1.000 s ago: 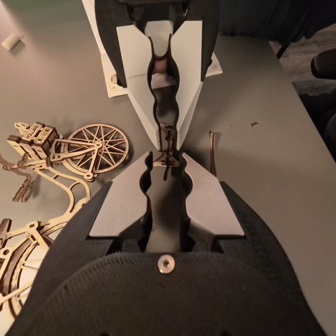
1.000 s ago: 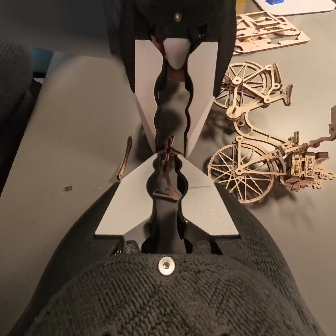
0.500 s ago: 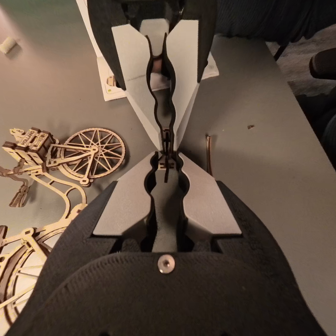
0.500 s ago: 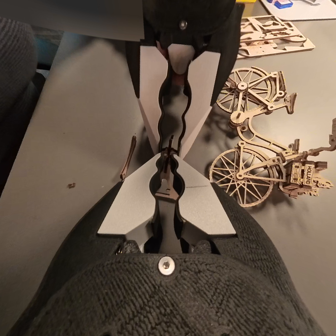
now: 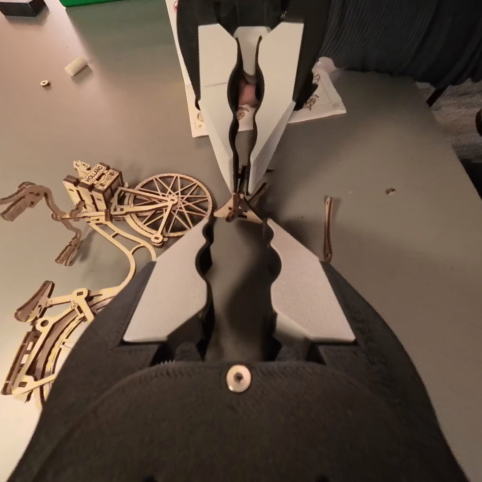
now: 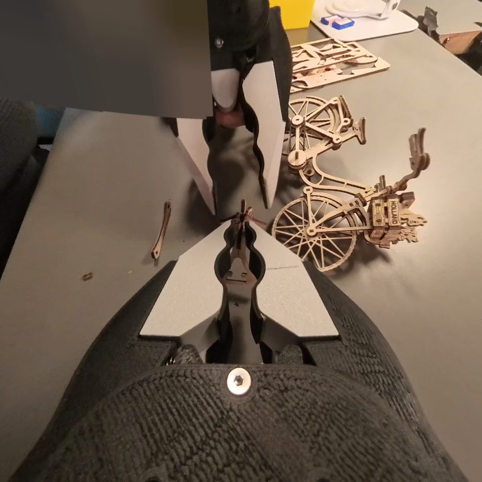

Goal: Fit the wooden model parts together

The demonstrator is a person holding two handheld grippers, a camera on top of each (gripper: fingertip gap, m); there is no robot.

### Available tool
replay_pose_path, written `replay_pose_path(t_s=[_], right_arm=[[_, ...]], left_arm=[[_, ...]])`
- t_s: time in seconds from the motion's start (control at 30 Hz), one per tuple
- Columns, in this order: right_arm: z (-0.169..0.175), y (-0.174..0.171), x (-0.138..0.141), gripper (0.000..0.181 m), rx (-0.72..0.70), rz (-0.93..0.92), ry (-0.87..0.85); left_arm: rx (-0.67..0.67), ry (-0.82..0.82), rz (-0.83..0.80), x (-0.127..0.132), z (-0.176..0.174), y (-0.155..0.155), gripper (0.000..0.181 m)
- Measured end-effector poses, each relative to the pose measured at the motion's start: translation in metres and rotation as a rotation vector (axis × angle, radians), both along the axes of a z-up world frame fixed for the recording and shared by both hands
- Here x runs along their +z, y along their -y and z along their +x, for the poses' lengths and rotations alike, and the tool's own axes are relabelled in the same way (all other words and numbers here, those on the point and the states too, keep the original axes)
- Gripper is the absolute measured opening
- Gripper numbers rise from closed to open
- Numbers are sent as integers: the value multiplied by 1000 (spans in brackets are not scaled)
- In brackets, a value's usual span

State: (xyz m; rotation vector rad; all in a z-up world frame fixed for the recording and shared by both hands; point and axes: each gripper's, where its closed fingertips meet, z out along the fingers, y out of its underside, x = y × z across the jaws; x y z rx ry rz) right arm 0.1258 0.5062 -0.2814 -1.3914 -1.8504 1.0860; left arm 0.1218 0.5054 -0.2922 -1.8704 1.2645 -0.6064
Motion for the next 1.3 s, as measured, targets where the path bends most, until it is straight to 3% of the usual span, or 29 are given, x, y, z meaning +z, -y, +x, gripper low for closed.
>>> replay_pose_path(t_s=[0.33,0.6,0.93,1.13,1.23,1.3], right_arm=[[1,-1,-10,5,-7,40,55],[7,-7,6,5,-27,-26,-19],[3,-19,19,5,-99,-146,-96],[0,-18,27,5,-99,-185,-144],[0,-15,31,5,-79,-180,-173],[1,-15,35,5,-79,-192,-194]], left_arm=[[-39,-75,3,-14,0,5,8],[1,-24,-32,-8,0,1,35],[100,41,-28,3,2,-5,41],[187,130,-84,10,10,-8,34],[216,123,-31,15,7,-9,38],[256,130,88,27,-2,-13,36]])
